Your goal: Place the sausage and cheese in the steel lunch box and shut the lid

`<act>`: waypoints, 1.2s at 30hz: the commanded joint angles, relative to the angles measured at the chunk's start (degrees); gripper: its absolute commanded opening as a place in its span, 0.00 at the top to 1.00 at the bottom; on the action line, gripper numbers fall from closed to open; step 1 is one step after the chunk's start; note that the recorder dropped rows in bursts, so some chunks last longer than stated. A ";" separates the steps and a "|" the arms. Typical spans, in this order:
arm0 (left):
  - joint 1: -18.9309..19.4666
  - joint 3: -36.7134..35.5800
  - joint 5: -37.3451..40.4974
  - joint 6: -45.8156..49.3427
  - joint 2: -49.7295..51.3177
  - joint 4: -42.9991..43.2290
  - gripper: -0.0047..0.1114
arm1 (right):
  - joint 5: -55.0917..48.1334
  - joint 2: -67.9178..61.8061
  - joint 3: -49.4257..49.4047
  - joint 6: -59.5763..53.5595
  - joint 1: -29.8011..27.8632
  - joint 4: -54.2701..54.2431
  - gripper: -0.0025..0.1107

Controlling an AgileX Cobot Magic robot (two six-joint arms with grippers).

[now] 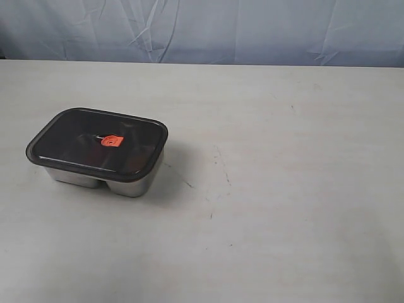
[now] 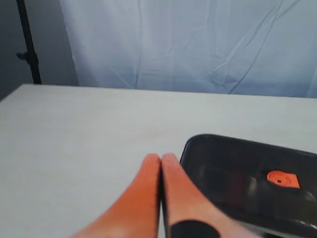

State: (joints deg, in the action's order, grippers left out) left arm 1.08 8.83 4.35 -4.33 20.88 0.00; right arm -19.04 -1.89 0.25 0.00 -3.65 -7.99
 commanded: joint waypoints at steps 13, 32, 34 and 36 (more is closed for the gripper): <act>0.00 -8.83 14.46 1.06 -19.32 -6.87 0.96 | 0.82 0.43 -0.25 0.00 -0.29 -0.10 0.99; 0.00 -8.83 8.56 4.73 -20.88 -9.59 0.96 | 0.82 0.43 -0.25 0.00 -0.29 -0.10 0.99; 0.00 -8.83 8.56 4.73 -20.88 -9.59 0.96 | 0.82 0.43 -0.25 0.00 -0.29 -0.10 0.99; 0.00 -8.83 8.56 4.73 -20.88 -9.59 0.96 | 0.82 0.43 -0.25 0.00 -0.29 -0.10 0.99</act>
